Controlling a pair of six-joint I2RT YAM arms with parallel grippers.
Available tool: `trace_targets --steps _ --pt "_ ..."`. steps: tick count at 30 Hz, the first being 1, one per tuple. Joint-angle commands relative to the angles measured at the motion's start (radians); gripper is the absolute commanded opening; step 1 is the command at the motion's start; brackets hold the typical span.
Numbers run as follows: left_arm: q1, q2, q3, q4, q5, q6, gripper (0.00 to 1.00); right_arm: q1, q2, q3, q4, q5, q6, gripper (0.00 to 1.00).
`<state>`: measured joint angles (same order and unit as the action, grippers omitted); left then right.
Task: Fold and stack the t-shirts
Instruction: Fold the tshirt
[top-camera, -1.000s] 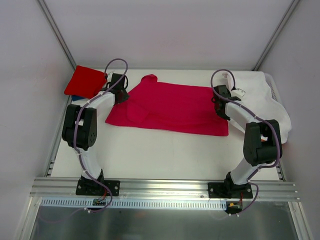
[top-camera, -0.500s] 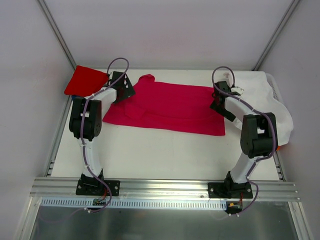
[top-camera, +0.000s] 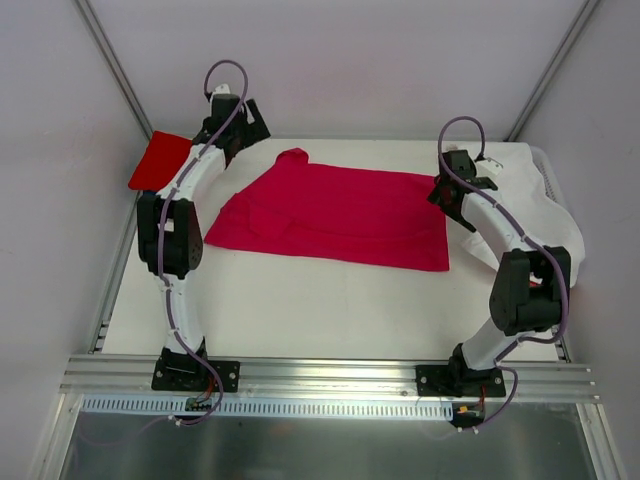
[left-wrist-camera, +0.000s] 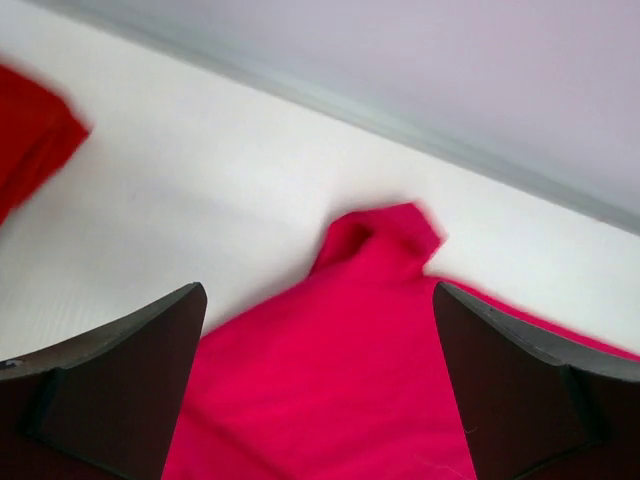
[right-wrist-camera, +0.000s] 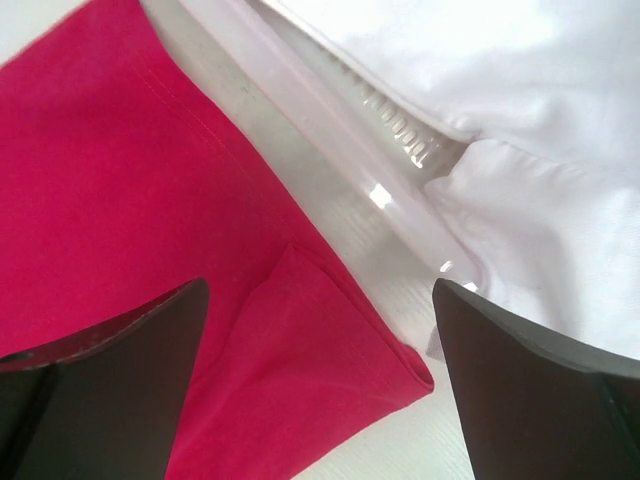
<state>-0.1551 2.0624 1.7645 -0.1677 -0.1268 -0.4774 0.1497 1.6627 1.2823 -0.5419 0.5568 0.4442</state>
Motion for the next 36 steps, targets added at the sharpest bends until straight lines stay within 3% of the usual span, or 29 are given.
trace_targets --steps 1,7,12,36 --pt "0.020 0.140 0.217 0.034 0.104 0.069 0.98 -0.016 -0.098 -0.072 0.006 0.022 -0.035 0.99" --pt "0.051 0.413 0.519 0.043 0.344 0.033 0.98 -0.010 -0.144 -0.150 0.040 -0.017 -0.036 1.00" --pt "0.078 0.544 0.619 0.085 0.470 -0.009 0.98 -0.004 -0.170 -0.187 0.056 -0.029 -0.038 0.99" --pt "0.085 0.601 0.457 0.240 0.691 -0.262 0.89 0.002 -0.143 -0.193 0.068 -0.021 -0.032 1.00"
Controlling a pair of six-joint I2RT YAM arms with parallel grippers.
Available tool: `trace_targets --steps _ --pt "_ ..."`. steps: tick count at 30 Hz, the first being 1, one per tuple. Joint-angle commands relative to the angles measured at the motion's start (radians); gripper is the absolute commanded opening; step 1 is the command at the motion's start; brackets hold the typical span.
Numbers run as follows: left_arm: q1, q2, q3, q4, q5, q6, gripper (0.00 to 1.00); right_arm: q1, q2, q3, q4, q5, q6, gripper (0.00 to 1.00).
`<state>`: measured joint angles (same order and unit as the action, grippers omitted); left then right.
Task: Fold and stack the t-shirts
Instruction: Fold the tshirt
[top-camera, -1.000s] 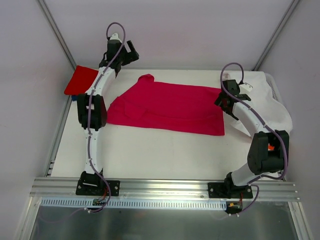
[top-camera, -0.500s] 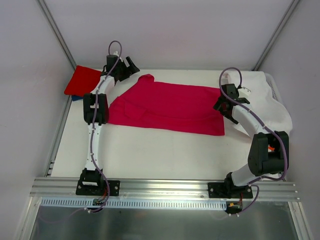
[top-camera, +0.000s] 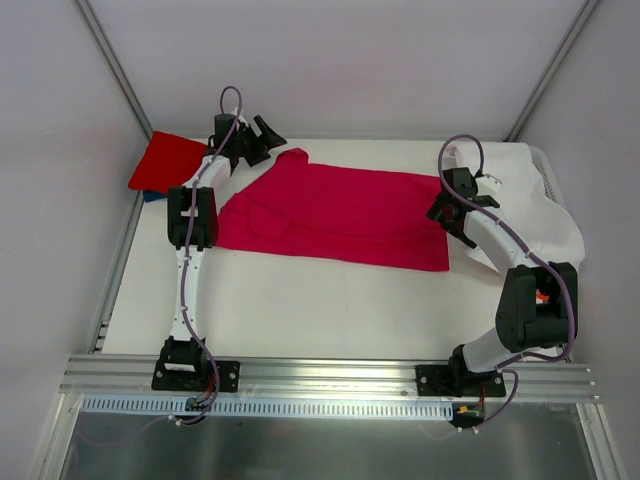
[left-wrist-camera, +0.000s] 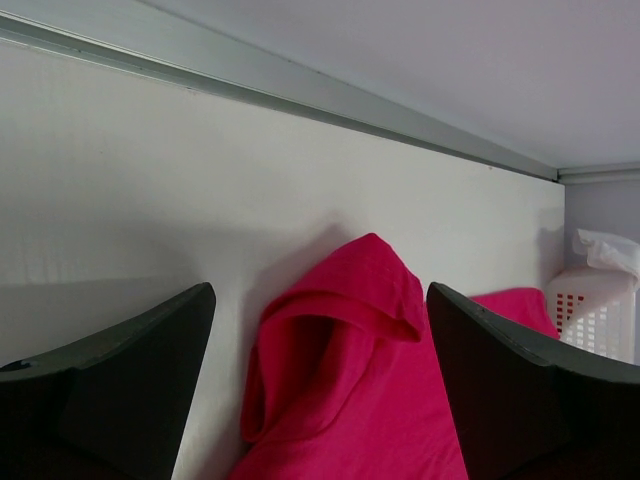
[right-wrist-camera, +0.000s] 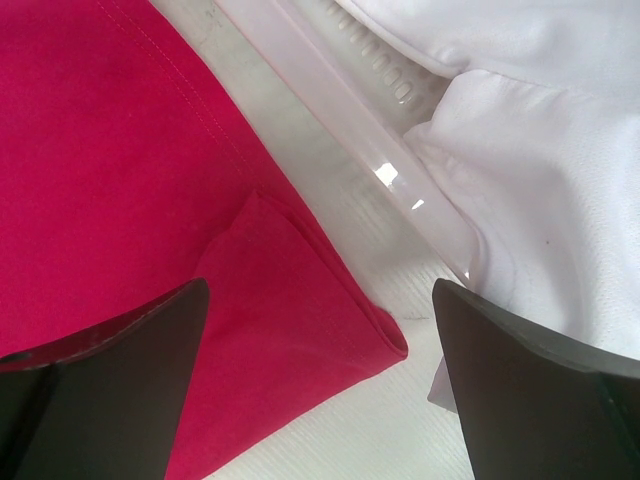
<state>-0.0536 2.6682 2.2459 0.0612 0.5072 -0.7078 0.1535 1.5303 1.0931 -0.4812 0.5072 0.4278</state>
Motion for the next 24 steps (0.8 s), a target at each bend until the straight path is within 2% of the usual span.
trace_targets --steps 1,6,15,24 --pt "-0.018 -0.004 -0.026 0.015 0.062 -0.032 0.89 0.001 -0.009 -0.004 0.009 0.027 -0.014 0.99" --pt "-0.035 0.001 -0.032 0.028 0.102 -0.041 0.84 0.000 0.008 -0.001 0.012 0.021 -0.012 1.00" --pt "-0.058 0.010 -0.040 0.040 0.128 -0.045 0.63 0.000 0.016 -0.001 0.013 0.019 -0.015 0.99" --pt "-0.061 0.001 -0.054 0.028 0.100 -0.032 0.12 0.001 0.024 0.001 0.019 0.004 -0.014 0.99"
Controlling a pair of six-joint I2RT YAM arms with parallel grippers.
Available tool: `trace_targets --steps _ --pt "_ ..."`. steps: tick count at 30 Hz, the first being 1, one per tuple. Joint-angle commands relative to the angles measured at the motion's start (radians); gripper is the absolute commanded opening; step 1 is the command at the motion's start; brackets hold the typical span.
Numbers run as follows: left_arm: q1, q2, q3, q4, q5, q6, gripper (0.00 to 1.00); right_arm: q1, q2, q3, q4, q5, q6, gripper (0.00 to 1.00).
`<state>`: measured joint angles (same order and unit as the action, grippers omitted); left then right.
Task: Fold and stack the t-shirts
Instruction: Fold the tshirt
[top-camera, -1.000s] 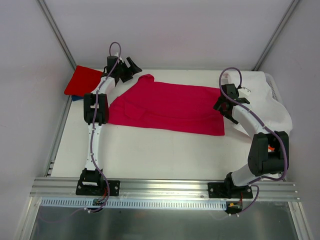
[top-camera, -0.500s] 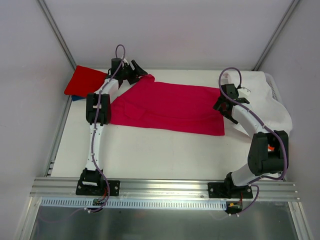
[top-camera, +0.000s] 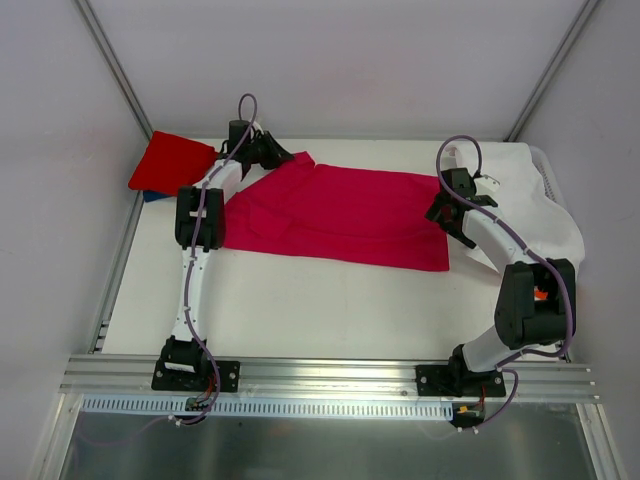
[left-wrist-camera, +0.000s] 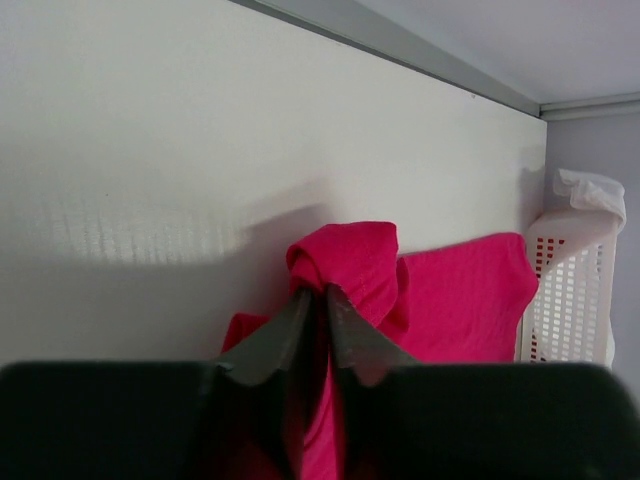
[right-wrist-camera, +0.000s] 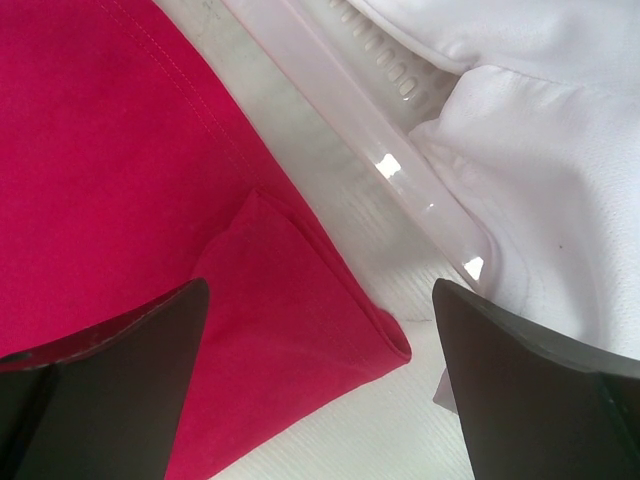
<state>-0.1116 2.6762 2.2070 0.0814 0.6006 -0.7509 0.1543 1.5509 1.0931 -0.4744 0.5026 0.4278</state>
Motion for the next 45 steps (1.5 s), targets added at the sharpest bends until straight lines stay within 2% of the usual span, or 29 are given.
trace_targets --steps 1,2,7,12,16,19,20,23,27,33,36,41,45 --pt "-0.005 -0.016 -0.026 0.008 -0.010 0.015 0.06 -0.001 0.005 0.002 0.014 0.008 -0.012 1.00" --pt "-0.007 -0.021 -0.030 0.009 -0.016 0.018 0.00 -0.001 0.005 0.001 0.013 0.008 -0.015 0.99" --pt "-0.013 -0.065 -0.067 0.008 -0.050 0.062 0.00 0.002 0.009 -0.025 0.078 -0.021 -0.037 0.99" --pt "-0.013 -0.173 -0.115 0.001 -0.107 0.154 0.00 0.002 0.041 -0.021 0.235 -0.211 -0.141 0.99" --pt "-0.011 -0.220 -0.122 -0.020 -0.108 0.186 0.00 0.002 0.173 0.158 0.186 -0.321 -0.187 0.99" --pt "-0.011 -0.260 -0.165 -0.023 -0.117 0.200 0.00 0.002 0.342 0.376 0.122 -0.371 -0.208 0.99" --pt "-0.010 -0.275 -0.176 -0.023 -0.119 0.208 0.00 0.001 0.435 0.501 0.094 -0.368 -0.221 0.99" --pt "-0.008 -0.305 -0.226 -0.022 -0.124 0.222 0.00 -0.004 0.576 0.696 -0.010 -0.311 -0.242 0.99" --pt "-0.007 -0.328 -0.266 -0.022 -0.130 0.236 0.00 -0.022 0.656 0.806 -0.119 -0.210 -0.219 1.00" --pt "-0.005 -0.332 -0.288 -0.023 -0.122 0.239 0.00 -0.091 0.669 0.784 -0.167 -0.131 -0.149 0.99" --pt "-0.003 -0.340 -0.302 -0.023 -0.124 0.237 0.00 -0.142 0.690 0.801 -0.190 -0.197 -0.118 0.99" --pt "-0.003 -0.371 -0.346 -0.020 -0.130 0.243 0.00 -0.150 0.721 0.881 -0.240 -0.161 -0.156 0.99" --pt "-0.003 -0.387 -0.368 -0.019 -0.130 0.243 0.00 -0.197 0.796 0.994 -0.309 -0.211 -0.173 0.99"
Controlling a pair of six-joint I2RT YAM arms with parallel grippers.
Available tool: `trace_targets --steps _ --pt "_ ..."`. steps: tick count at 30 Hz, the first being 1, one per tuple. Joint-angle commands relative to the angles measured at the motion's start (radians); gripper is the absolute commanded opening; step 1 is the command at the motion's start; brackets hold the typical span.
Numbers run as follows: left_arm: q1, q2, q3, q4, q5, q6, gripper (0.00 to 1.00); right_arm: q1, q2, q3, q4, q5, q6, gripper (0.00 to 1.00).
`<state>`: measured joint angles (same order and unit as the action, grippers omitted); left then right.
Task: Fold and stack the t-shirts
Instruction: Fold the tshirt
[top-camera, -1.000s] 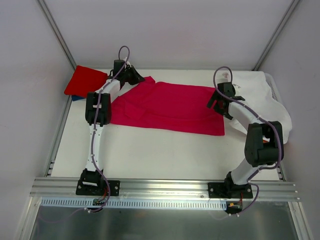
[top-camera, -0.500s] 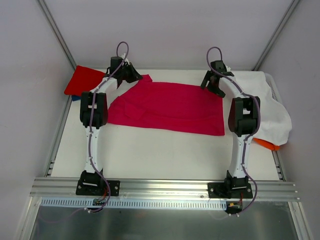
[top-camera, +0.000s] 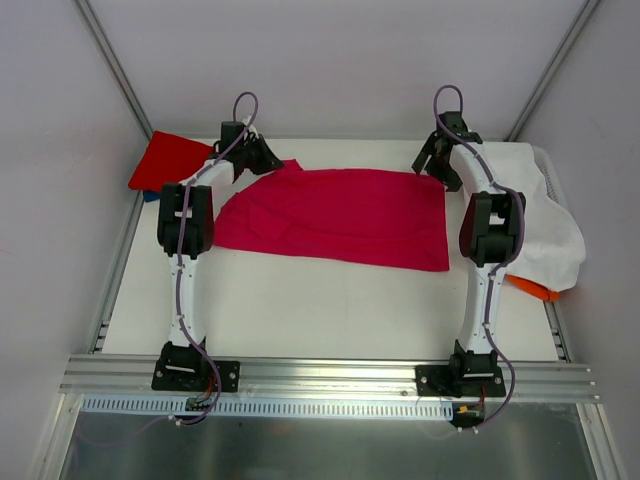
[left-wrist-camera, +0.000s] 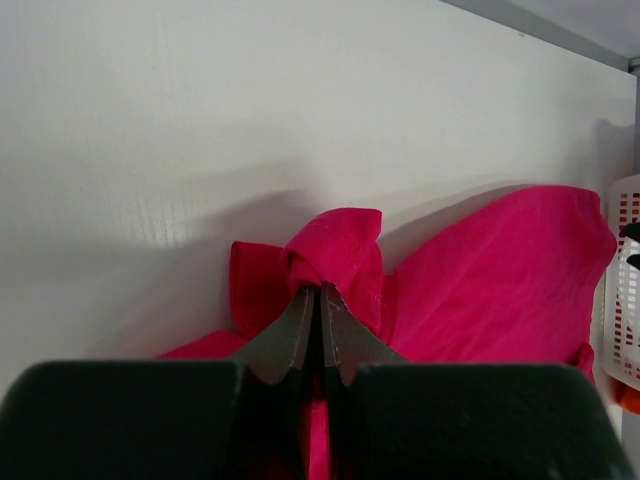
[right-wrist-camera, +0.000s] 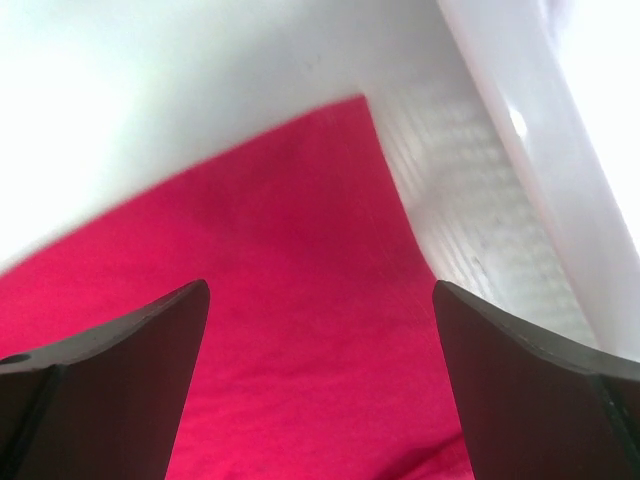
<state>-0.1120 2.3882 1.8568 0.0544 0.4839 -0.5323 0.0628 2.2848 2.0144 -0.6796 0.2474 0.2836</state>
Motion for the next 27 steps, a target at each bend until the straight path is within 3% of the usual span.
trace_targets --steps 1,10,16,23,25,27 --pt "-0.003 -0.104 -0.024 0.007 -0.011 0.023 0.00 -0.115 0.077 0.093 -0.113 -0.006 -0.032 0.99" --pt "-0.002 -0.224 -0.159 0.010 -0.039 0.045 0.00 -0.202 0.248 0.356 -0.304 -0.120 -0.214 1.00" --pt "-0.005 -0.233 -0.183 0.019 -0.033 0.014 0.00 -0.208 0.228 0.301 -0.411 -0.016 -0.339 1.00" --pt "-0.008 -0.236 -0.192 0.028 -0.022 0.002 0.00 -0.198 0.191 0.238 -0.399 -0.017 -0.321 0.99" --pt "-0.008 -0.247 -0.200 0.030 -0.019 0.000 0.00 -0.193 0.188 0.225 -0.384 -0.068 -0.307 0.98" --pt "-0.006 -0.254 -0.209 0.035 -0.019 -0.008 0.00 -0.187 0.199 0.216 -0.357 -0.185 -0.307 0.90"
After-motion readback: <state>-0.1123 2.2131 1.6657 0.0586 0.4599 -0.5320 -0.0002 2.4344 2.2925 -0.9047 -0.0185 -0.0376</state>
